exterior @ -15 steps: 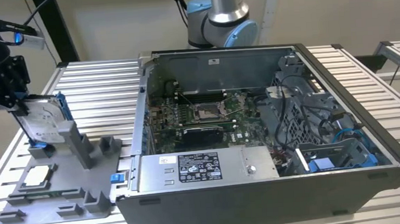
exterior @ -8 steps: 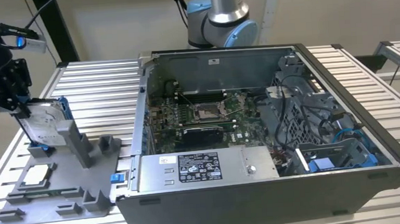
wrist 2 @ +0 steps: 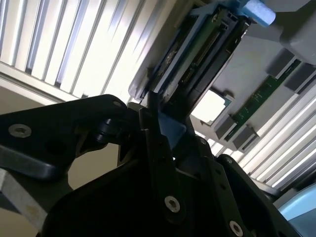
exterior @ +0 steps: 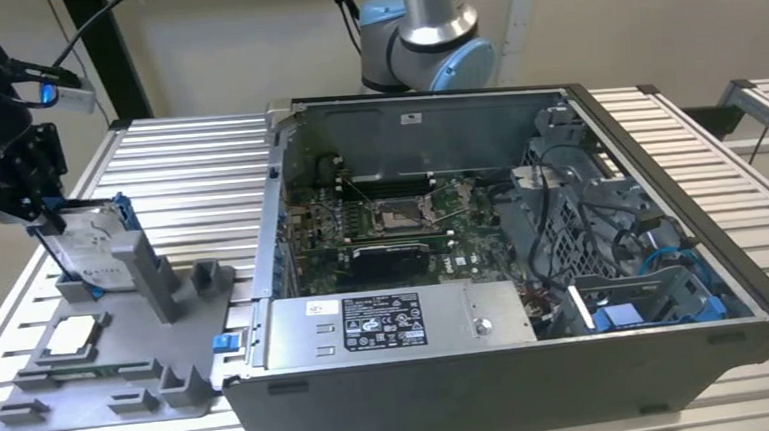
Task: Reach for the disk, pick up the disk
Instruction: 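Pick up the disk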
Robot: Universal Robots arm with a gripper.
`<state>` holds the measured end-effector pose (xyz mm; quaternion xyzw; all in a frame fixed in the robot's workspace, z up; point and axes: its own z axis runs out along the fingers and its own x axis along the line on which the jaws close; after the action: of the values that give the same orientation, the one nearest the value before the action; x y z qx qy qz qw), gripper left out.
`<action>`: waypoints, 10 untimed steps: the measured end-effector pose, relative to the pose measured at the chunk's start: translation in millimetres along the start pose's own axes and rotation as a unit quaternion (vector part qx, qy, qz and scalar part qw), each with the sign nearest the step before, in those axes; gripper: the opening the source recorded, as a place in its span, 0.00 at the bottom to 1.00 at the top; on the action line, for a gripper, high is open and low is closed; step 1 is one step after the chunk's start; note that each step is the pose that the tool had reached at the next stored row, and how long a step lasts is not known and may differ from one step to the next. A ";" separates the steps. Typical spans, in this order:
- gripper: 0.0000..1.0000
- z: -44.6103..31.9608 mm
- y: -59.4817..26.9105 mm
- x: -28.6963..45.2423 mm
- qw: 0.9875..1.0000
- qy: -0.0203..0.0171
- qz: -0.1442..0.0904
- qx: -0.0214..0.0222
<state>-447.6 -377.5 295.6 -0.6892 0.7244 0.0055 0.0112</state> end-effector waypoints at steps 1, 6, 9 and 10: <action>0.00 1.8 0.2 -0.4 1.000 0.000 0.000 0.000; 0.00 11.1 0.8 -1.6 1.000 0.000 0.000 0.000; 0.00 16.5 1.1 -2.0 1.000 0.001 0.000 0.000; 0.00 18.5 1.2 -2.1 1.000 0.001 0.000 0.000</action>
<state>-448.4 -374.9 277.2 -0.6892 0.7244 0.0046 0.0107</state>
